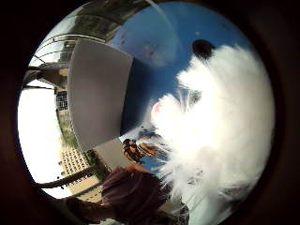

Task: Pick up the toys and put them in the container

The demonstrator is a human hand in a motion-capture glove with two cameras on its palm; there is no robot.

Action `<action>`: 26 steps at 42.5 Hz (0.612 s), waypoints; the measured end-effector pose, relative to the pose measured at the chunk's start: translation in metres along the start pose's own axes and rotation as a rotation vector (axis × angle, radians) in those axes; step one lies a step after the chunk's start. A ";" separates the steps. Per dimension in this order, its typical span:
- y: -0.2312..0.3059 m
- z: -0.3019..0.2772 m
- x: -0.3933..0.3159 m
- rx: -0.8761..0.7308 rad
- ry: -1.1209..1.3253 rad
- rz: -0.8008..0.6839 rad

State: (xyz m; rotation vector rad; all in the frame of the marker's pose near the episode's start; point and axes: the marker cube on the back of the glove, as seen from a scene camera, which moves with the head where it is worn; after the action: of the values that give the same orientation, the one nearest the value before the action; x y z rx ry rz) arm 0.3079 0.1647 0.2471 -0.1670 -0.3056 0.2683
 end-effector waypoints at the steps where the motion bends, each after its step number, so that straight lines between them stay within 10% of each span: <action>1: 0.002 -0.018 -0.010 0.021 0.006 -0.005; 14: 0.010 -0.183 -0.177 0.245 0.140 -0.142; 26: -0.037 -0.188 -0.328 0.286 0.208 -0.310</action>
State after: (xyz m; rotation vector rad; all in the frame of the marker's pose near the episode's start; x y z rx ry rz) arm 0.0746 0.0128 -0.0119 0.1342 -0.0813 -0.0151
